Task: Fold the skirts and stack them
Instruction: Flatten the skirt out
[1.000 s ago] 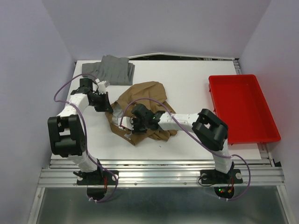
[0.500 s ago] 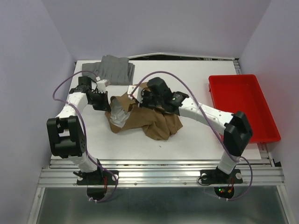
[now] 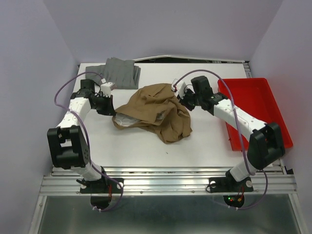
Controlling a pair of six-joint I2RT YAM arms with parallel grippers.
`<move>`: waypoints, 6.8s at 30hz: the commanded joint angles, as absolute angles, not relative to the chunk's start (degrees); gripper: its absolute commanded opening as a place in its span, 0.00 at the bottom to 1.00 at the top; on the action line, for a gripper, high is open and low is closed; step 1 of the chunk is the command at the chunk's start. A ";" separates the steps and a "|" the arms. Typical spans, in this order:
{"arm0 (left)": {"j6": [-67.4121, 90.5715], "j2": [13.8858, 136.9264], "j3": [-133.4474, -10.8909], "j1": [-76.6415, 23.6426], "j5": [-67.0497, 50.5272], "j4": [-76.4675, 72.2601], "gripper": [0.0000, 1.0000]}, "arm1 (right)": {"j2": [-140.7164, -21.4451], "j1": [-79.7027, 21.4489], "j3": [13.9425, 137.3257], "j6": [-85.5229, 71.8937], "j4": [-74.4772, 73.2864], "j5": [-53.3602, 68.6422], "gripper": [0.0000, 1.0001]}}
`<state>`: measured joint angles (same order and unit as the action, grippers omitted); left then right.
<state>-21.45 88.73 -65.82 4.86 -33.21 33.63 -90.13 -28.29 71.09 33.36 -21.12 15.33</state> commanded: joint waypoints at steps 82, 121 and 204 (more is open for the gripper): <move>-124.41 76.11 -29.19 14.68 -47.46 14.06 0.76 | -91.93 -43.42 74.27 54.84 -10.20 12.57 0.01; -133.13 70.49 -19.68 9.32 -53.52 4.67 0.04 | -95.36 -40.43 78.84 44.39 -11.78 11.26 0.01; -13.45 97.03 -71.01 14.41 -46.67 13.89 0.99 | -121.37 -11.69 96.33 -8.08 -25.93 42.61 0.86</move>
